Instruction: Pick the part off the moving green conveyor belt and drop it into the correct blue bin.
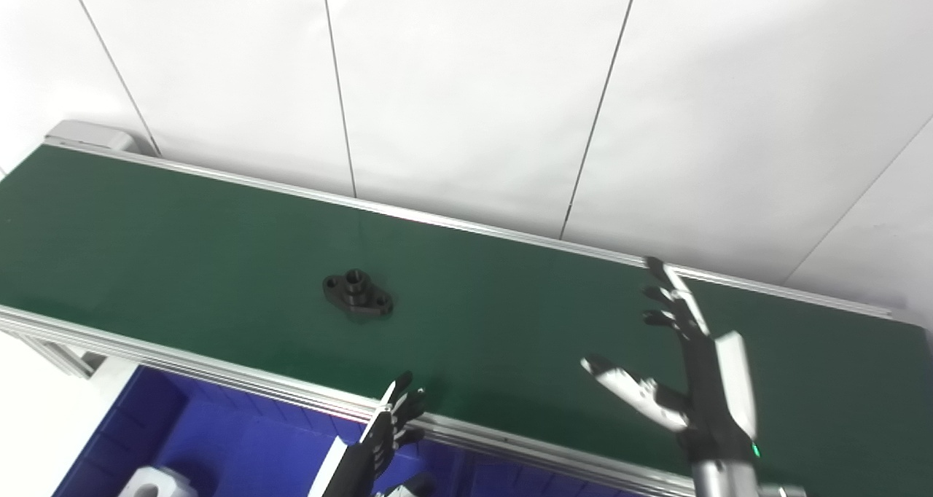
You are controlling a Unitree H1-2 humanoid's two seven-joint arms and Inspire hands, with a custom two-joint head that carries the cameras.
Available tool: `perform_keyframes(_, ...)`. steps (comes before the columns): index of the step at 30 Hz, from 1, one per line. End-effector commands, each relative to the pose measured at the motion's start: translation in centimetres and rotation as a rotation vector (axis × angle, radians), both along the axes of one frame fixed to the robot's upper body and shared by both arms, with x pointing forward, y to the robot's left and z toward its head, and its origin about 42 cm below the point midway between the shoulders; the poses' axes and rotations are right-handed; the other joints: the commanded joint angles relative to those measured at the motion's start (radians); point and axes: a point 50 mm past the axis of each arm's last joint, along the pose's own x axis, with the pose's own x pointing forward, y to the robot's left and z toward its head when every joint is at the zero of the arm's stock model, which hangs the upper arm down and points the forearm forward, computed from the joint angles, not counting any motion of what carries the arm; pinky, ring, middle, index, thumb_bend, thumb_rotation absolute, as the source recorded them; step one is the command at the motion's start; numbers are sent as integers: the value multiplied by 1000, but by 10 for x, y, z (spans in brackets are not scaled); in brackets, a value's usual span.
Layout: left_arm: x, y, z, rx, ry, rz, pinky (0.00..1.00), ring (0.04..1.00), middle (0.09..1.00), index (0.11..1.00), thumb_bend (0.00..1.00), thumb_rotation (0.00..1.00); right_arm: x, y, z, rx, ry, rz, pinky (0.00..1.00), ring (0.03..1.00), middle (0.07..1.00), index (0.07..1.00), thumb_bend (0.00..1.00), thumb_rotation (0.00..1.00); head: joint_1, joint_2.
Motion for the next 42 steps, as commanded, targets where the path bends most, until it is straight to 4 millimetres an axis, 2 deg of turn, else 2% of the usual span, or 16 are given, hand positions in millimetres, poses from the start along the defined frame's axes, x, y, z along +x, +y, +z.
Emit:
perform_keyframes(1, 0, -1, 7, 0, -36, -4, 829, 926, 947, 1000, 768, 736, 21, 20, 19, -55, -45, 13, 682, 829, 881, 874, 868, 579, 0, 0)
perform_keyframes(4, 0, -1, 7, -3, -39, -5, 831, 925, 945, 1000, 777, 737, 39, 40, 25, -145, -57, 17, 639, 795, 857, 858, 932, 519, -4, 4)
perform_keyframes(9, -2, -1, 8, 4, -36, -1, 825, 921, 942, 1000, 777, 740, 58, 66, 28, -212, -67, 32, 614, 771, 834, 848, 995, 472, -10, 7)
perform_keyframes(15, -2, -5, 11, 1, -40, -15, 831, 920, 937, 1000, 766, 743, 76, 97, 29, -321, -86, 51, 585, 748, 826, 851, 1000, 539, -3, 13)
perform_keyframes(21, -4, -15, 14, -11, -43, -13, 820, 910, 930, 1000, 768, 734, 85, 118, 27, -399, -85, 76, 554, 725, 811, 839, 1000, 514, 6, 20)
perform_keyframes(34, -3, -33, 18, -59, -34, -19, 801, 906, 931, 1000, 769, 716, 94, 159, -5, -484, -35, 147, 486, 651, 769, 836, 999, 547, 56, 23)
perform_keyframes(36, -3, -34, 19, -62, -28, -20, 802, 912, 933, 1000, 771, 711, 95, 163, -9, -493, -27, 156, 509, 658, 772, 845, 989, 549, 61, 24)
perform_keyframes(42, -3, -38, 20, -75, -23, -23, 815, 924, 937, 1000, 744, 675, 97, 172, -21, -498, -16, 172, 462, 601, 743, 840, 996, 554, 69, 25)
